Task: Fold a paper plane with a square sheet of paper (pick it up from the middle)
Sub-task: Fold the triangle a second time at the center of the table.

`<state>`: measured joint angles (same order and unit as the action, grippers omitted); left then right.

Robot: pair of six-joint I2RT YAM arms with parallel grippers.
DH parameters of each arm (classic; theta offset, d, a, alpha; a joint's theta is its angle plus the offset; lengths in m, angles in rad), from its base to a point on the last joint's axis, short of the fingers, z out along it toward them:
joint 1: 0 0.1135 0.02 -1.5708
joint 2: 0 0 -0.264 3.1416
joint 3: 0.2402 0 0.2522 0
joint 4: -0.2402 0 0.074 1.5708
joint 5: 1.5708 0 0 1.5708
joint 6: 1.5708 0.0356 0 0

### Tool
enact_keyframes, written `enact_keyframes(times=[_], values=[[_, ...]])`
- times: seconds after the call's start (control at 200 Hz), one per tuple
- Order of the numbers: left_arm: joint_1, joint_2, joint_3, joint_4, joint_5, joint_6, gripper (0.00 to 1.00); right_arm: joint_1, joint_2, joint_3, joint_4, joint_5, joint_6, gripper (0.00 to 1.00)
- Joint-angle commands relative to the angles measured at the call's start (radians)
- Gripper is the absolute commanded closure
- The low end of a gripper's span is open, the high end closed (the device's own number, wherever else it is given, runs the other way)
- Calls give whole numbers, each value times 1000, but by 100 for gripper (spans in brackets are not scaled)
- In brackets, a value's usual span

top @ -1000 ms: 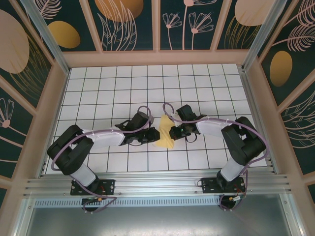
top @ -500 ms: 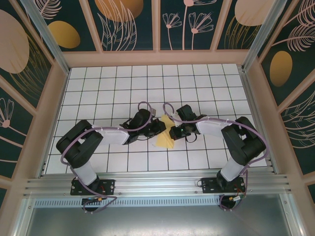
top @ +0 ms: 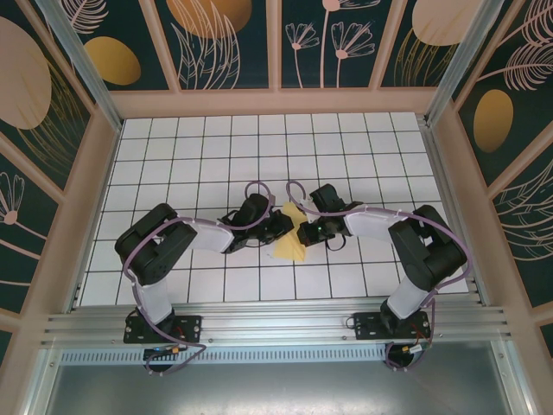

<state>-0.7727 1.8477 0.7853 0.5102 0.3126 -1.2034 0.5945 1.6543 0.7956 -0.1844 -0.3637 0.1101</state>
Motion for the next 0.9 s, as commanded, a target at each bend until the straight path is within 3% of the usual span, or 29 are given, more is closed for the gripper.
enact_keyframes(times=[0.0, 0.19, 0.636, 0.896], values=[[0, 23, 29, -56, -15, 1, 89, -7, 22, -4, -23, -2, -3, 95], [0, 28, 34, -137, -57, 21, 89, -7, 26, -3, -21, -1, -1, 95], [0, 62, 14, -122, -44, 32, 89, -7, 35, 1, -15, 3, 9, 94], [0, 66, -12, -122, -50, 37, 91, -17, -56, 31, -36, 10, 72, 84]])
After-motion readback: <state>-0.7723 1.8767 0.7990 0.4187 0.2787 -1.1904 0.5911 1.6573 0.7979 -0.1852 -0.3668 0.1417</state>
